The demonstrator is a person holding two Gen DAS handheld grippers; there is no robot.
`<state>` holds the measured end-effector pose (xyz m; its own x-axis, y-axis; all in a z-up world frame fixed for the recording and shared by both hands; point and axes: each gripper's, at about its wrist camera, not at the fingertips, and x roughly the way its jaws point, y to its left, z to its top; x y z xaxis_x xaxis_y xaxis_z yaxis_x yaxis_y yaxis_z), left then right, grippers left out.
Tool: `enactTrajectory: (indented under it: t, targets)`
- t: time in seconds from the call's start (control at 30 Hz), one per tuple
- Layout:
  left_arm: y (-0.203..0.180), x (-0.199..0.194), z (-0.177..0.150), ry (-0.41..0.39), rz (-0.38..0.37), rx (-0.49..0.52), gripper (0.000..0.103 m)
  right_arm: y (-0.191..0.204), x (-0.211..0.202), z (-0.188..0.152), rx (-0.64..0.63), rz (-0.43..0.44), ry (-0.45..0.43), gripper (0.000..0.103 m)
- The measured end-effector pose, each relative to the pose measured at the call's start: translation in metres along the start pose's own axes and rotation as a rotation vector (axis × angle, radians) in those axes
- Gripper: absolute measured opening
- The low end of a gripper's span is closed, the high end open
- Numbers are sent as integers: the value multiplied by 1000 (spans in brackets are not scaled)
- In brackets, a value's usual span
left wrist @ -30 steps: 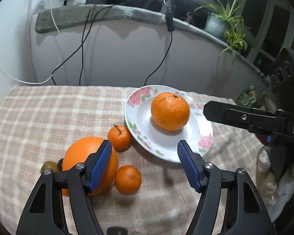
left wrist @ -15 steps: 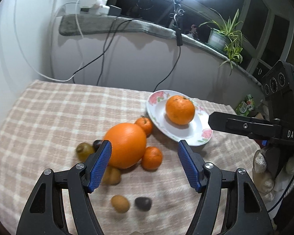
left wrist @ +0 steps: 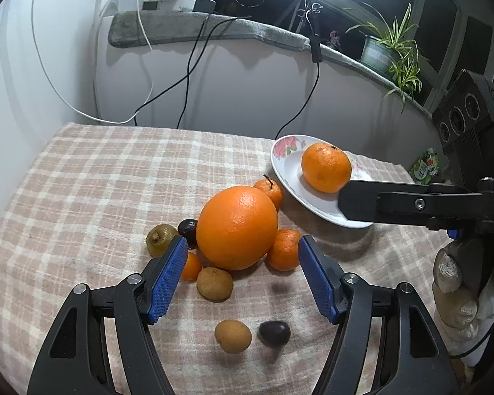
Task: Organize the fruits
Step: 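Move the right tool back and close it on the second large orange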
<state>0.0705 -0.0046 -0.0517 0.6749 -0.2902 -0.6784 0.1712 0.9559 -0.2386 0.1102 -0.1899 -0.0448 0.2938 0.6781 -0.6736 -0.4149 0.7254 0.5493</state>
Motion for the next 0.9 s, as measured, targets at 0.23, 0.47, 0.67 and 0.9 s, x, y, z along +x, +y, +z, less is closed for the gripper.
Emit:
enactTrajectory:
  t: [0.23,0.47,0.67,0.9]
  targets:
    - [2,10,2,9,9,11,69,1,20,9,7,11,33,84]
    - [7,17,2,23,12,8,68,0,34,11,16,15,60,84]
    - [8,23,2,33,8,3,65,2,46,14,12,3,82,80]
    - [9,28,2,43,-2,0,61,-1,58,17,15,-10,105,78]
